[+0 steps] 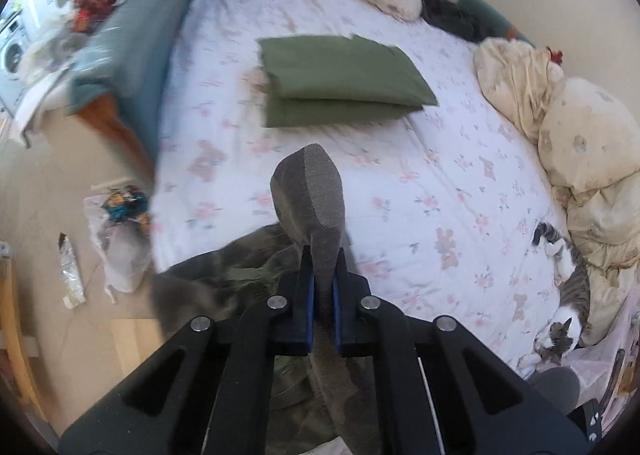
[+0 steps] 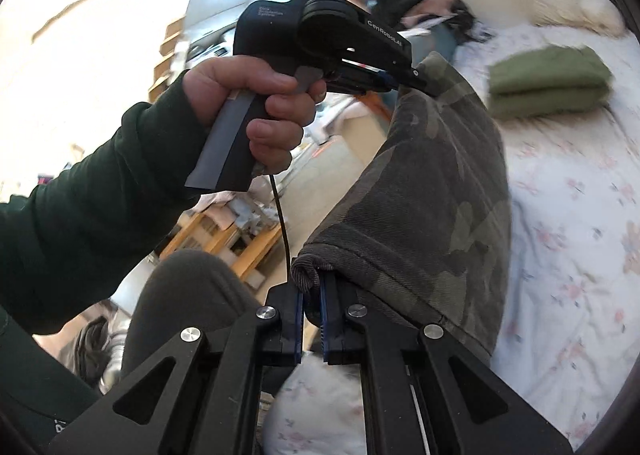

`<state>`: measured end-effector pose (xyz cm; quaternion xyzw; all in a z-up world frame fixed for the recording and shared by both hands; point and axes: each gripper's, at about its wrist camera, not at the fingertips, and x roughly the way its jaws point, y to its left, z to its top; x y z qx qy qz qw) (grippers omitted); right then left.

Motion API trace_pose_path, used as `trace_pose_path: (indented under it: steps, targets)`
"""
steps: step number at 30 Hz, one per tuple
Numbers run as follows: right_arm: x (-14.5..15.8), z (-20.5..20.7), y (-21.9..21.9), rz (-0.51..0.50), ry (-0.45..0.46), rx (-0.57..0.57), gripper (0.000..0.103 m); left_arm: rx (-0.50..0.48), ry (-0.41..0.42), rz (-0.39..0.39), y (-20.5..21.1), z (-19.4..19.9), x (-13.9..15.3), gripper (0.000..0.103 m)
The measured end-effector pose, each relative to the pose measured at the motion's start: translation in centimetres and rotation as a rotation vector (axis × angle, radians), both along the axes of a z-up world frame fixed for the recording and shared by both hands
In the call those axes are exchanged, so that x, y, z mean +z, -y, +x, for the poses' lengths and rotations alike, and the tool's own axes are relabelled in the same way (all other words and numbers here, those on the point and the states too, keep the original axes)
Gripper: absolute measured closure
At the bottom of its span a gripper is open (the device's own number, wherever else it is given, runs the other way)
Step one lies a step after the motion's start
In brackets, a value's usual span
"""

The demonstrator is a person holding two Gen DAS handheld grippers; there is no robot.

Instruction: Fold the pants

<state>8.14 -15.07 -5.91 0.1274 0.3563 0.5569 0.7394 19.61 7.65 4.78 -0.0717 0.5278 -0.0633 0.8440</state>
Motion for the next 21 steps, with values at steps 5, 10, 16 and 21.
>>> trace_pose_path:
  steps: [5, 10, 16, 21]
  targets:
    - [-2.4, -1.6, -6.9, -0.096, -0.05, 0.111, 0.096, 0.083, -0.043, 0.058, -7.0, -3.2, -3.3, 0.098]
    - [-7.0, -2.6, -12.5, -0.269, -0.097, 0.113, 0.092, 0.15, -0.123, 0.083, -11.3, -3.6, -10.1, 0.098]
    - [-6.6, -1.9, -9.1, -0.319, -0.191, 0.12, 0.084, 0.148, -0.177, 0.104, -11.5, -3.5, -14.5, 0.098]
    - [-5.5, 2.7, 0.6, -0.225, -0.23, -0.202, 0.025, 0.169, -0.189, 0.141, -11.9, -3.2, -14.5, 0.098]
